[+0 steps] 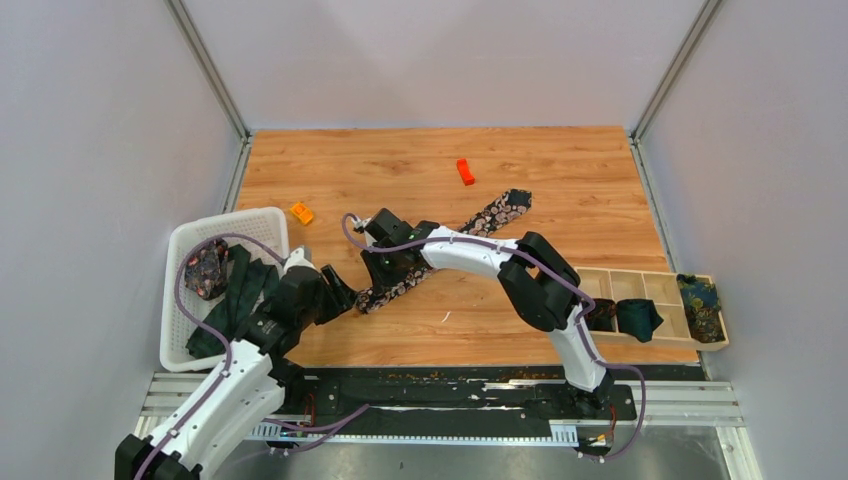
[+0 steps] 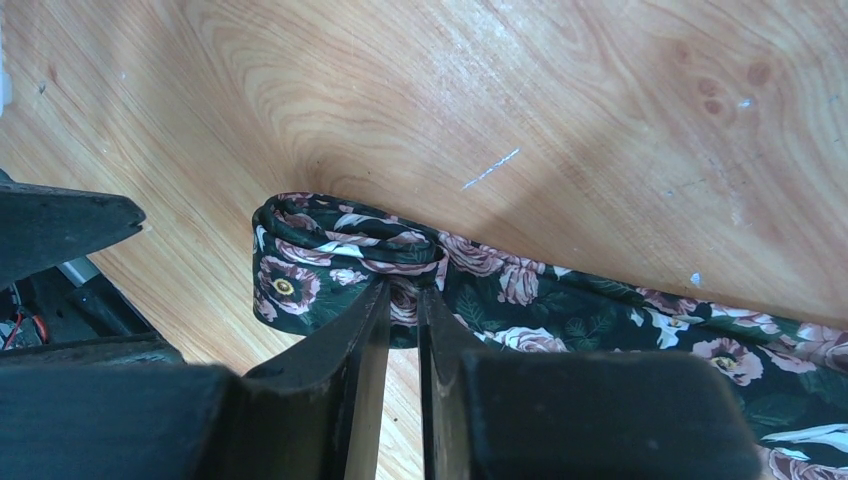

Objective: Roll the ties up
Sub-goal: Roll the tie at the center of the board.

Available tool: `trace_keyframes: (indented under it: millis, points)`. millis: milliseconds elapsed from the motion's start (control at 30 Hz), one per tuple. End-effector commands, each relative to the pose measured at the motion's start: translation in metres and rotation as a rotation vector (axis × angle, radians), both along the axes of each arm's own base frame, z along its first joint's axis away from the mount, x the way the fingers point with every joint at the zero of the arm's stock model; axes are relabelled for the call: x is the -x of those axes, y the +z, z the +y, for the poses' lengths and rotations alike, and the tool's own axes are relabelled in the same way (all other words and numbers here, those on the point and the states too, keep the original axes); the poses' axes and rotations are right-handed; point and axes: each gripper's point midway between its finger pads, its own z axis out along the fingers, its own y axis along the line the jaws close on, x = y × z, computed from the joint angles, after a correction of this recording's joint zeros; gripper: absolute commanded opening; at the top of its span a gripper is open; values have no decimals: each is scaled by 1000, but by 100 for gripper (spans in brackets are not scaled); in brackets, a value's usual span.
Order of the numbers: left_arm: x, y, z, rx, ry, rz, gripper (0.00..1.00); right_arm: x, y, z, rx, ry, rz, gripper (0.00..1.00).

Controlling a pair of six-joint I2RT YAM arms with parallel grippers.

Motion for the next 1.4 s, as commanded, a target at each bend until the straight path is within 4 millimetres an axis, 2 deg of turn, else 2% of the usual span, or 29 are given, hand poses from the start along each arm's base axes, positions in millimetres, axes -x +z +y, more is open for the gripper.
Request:
trace_keyframes:
  millis: [0,600,933,1200,1367]
  points:
    - [-14,6,-10,44,2,-40,64,-5,13,4,-36,-10,-40,17]
    - [-25,-18,-21,78,11,5,61,-3,0,-7,-29,-16,-27,16]
    - [-31,-34,-27,83,8,42,55,-1,-3,-10,-34,-17,-16,15]
    - [-33,-48,-32,87,3,78,41,2,-4,-14,-31,-21,-11,15]
    - [-38,-46,-36,83,-18,70,17,2,7,-13,-45,-29,-18,16]
